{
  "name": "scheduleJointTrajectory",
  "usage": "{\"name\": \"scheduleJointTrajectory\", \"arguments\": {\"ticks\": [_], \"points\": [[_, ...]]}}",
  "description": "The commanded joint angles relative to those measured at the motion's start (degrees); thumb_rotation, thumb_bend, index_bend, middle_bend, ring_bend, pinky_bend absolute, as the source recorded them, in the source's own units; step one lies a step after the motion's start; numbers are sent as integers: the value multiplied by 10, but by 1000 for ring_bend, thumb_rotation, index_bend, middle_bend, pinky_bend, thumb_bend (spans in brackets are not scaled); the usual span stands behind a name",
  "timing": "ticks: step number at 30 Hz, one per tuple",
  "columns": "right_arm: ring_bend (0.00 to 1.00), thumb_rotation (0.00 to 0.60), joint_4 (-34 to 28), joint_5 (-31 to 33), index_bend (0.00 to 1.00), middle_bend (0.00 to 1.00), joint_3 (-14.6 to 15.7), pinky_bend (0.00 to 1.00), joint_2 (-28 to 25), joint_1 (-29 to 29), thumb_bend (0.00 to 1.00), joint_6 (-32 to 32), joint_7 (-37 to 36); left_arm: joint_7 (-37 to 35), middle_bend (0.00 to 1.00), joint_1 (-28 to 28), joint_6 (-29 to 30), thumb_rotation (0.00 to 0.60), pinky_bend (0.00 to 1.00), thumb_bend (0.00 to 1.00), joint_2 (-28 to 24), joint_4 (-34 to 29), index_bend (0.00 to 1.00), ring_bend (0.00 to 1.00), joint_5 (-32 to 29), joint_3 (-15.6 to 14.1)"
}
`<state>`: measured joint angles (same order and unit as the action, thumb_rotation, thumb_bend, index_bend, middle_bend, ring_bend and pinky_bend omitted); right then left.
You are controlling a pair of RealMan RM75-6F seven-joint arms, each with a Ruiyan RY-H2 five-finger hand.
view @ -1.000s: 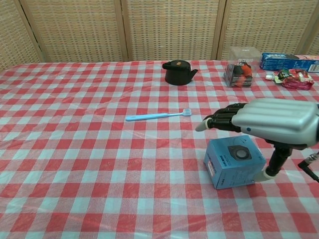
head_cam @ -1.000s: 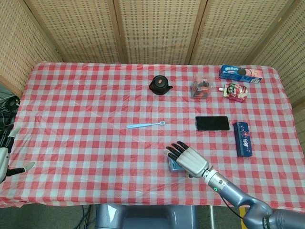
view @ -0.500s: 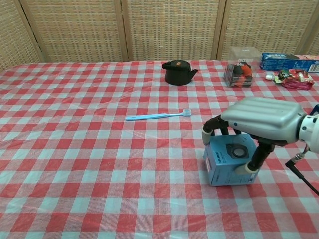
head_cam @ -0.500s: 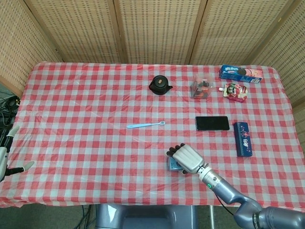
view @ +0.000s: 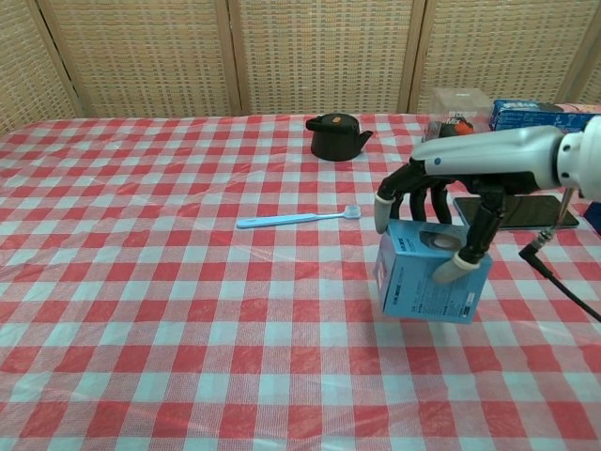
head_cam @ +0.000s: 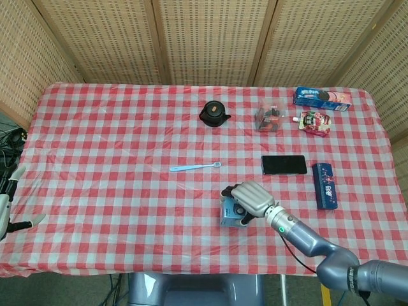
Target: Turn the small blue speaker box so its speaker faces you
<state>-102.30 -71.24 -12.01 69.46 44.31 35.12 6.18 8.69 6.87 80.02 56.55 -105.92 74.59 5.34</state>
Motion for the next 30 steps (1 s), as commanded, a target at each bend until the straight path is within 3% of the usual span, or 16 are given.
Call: {"name": "scheduleJointTrajectory", "arguments": {"ticks": [1,5,9,23,26,28,29,30], "points": [[565,600,-1,128,509,562,-36,543,-63,84,727,-130,-62,3,0,3,-3,600,0,0,1,2,0,0,-7,3],[573,600,42,222,515,562,-14,542,-90,163,824,-263,-111,8,0,9,-11,600,0,0,2,4,0,0,-21,8],[573,600,91,263,517,563,16,542,-83,221,872,-360,-165,12,0,14,-18,600,0,0,4,6,0,0,-35,12],[573,600,150,221,526,564,63,537,-30,252,865,-404,-205,22,0,22,-24,600,0,0,8,6,0,0,-47,12],[427,600,155,213,428,433,72,345,-24,254,738,-402,-210,22,0,22,-24,600,0,0,7,6,0,0,-46,11],[151,600,155,205,240,180,77,98,-20,251,524,-386,-213,22,0,22,-24,600,0,0,7,6,0,0,-46,11],[48,600,155,201,149,71,79,25,-18,249,402,-375,-213,21,0,23,-24,600,0,0,7,6,0,0,-47,11],[14,600,154,195,105,30,81,5,-17,246,335,-360,-211,21,0,23,-23,600,0,0,7,6,0,0,-47,11]]}}
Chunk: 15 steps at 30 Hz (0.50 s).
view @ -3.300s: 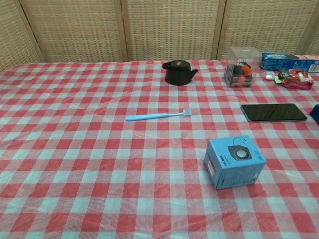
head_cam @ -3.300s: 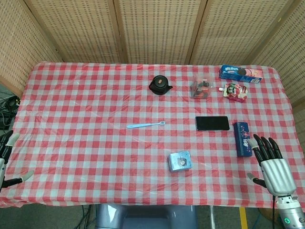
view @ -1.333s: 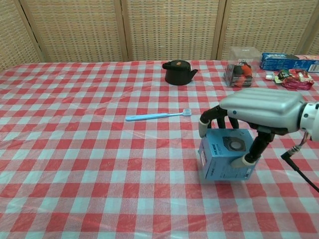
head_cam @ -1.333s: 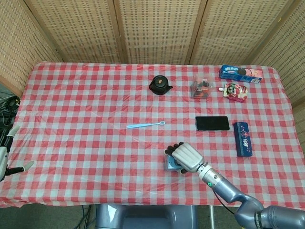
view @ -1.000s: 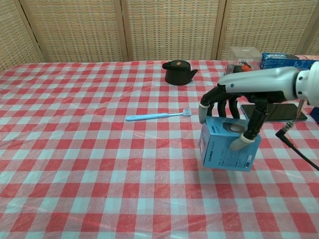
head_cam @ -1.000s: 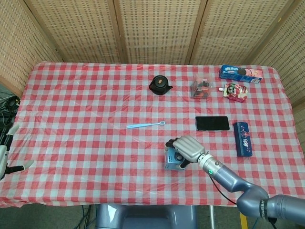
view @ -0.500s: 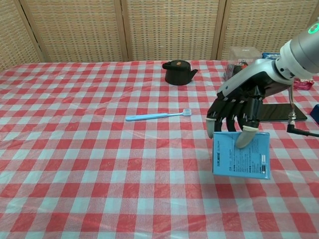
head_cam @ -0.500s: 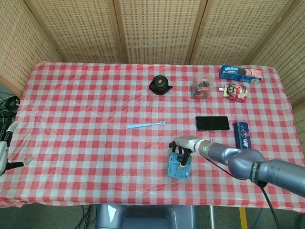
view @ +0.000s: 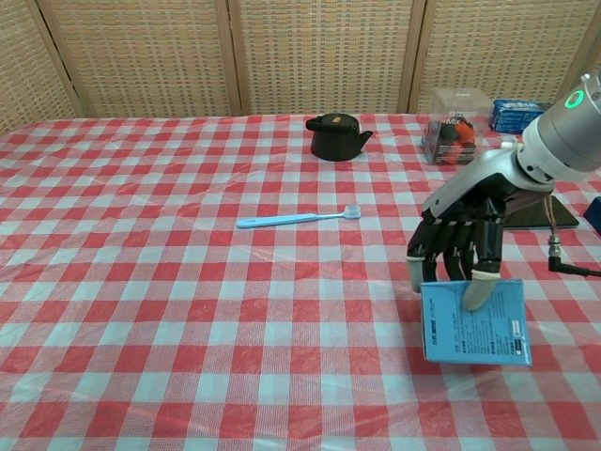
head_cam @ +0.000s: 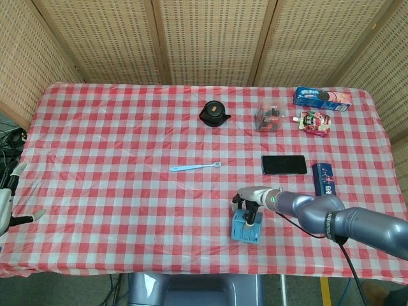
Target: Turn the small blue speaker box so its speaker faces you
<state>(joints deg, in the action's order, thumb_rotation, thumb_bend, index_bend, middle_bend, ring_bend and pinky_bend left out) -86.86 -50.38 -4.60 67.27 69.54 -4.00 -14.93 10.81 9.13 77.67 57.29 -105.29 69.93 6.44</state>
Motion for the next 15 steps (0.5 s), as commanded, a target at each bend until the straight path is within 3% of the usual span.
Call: {"name": "scheduleJointTrajectory", "arguments": {"ticks": [1,4,5,7,15], "points": [[0,600,-1,-22,62,2,10,0,6,-10,264,58,5,-1,0,0,0,600,0,0,0,0,0,0,0,0],[0,600,-4,-43,23,0,23,0,8,-21,206,133,26,-2,0,0,1,600,0,0,0,0,0,0,1,-1],[0,600,-7,-56,22,0,25,0,3,-31,204,193,46,-3,0,0,2,600,0,0,0,0,0,0,2,-1],[0,600,-31,-58,21,0,34,0,-6,-47,204,257,70,-3,0,0,2,600,0,0,0,0,0,0,4,-2],[0,600,-121,-69,26,0,46,0,-30,-91,165,406,152,-2,0,0,6,600,0,0,0,-3,0,0,12,-5]]}}
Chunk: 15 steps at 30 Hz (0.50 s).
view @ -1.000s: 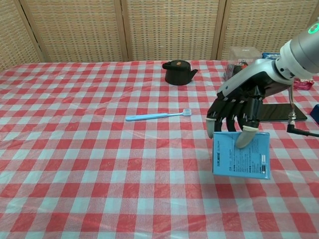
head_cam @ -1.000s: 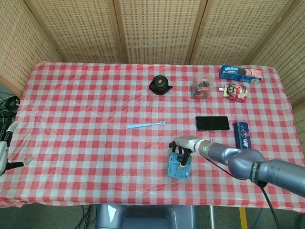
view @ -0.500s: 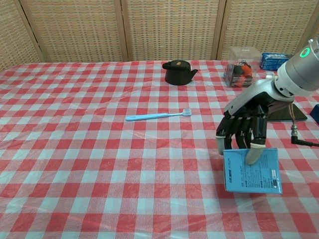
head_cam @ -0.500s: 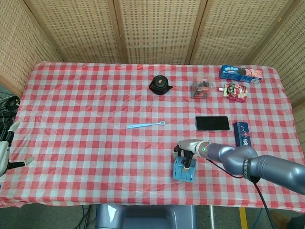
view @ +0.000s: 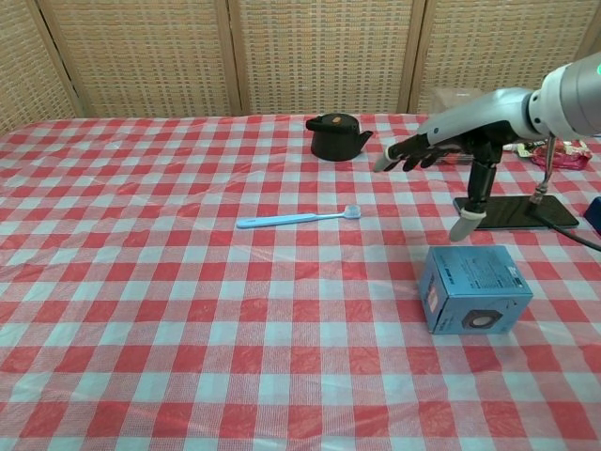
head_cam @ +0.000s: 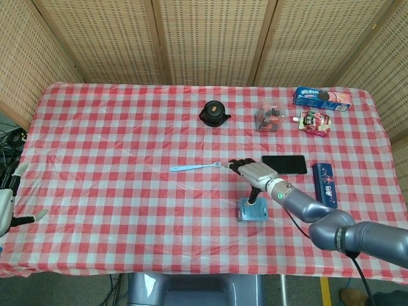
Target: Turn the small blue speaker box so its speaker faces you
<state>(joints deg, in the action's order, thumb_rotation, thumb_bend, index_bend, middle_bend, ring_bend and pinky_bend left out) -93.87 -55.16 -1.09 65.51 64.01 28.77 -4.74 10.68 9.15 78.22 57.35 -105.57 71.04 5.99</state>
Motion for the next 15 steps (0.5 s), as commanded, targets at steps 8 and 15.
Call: {"name": "scheduleJointTrajectory", "arguments": {"ticks": [8,15], "points": [[0,600,-106,-80,100,32,44,0,14,-104,91,212,176,-3,0,-2,4,600,0,0,-2,-1,0,0,5,-2],[16,600,-102,-78,138,85,66,54,78,-157,56,307,302,-4,0,-1,2,600,0,0,-2,-1,0,0,6,-4]]}}
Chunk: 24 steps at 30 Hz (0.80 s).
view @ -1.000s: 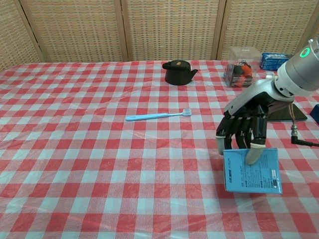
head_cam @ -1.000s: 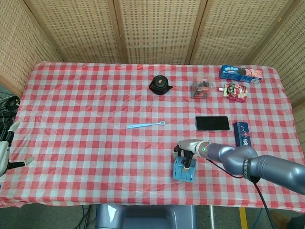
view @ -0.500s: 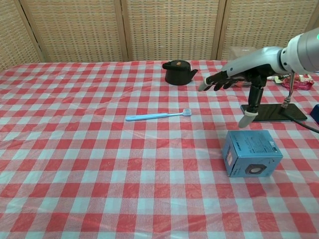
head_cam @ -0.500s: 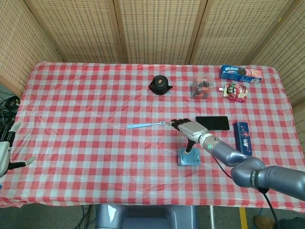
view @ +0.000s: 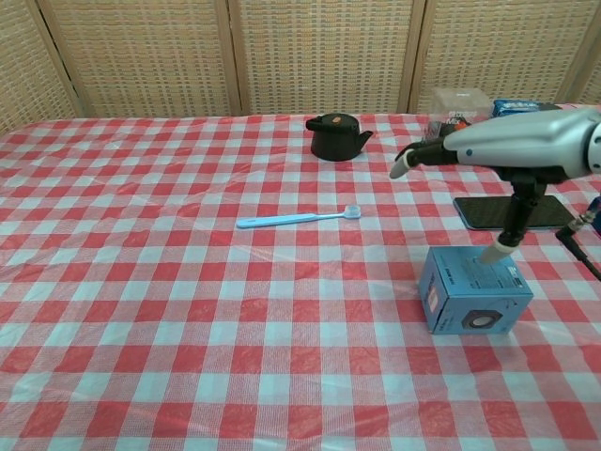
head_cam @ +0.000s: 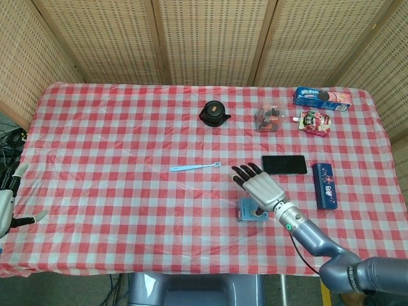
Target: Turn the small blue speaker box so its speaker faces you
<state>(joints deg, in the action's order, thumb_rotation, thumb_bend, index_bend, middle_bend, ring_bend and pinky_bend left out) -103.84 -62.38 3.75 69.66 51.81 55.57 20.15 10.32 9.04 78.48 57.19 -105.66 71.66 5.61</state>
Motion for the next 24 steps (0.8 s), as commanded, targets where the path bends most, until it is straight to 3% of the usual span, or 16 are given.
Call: {"name": "scheduleJointTrajectory", "arguments": {"ticks": [1,13,21,24], "points": [[25,600,-2,-6,143,93,20,69,40,-38,54,41,59,0,0,0,0,600,0,0,0,0,0,0,0,0],[63,600,37,-65,163,127,39,128,81,-92,52,79,114,-1,0,1,0,600,0,0,0,1,0,0,-2,0],[288,600,120,-123,299,325,36,330,124,-130,56,108,94,0,0,1,1,600,0,0,1,1,0,0,0,-1],[362,600,141,-145,375,401,33,409,136,-141,161,119,77,-1,0,1,2,600,0,0,1,1,0,0,0,-1]]}}
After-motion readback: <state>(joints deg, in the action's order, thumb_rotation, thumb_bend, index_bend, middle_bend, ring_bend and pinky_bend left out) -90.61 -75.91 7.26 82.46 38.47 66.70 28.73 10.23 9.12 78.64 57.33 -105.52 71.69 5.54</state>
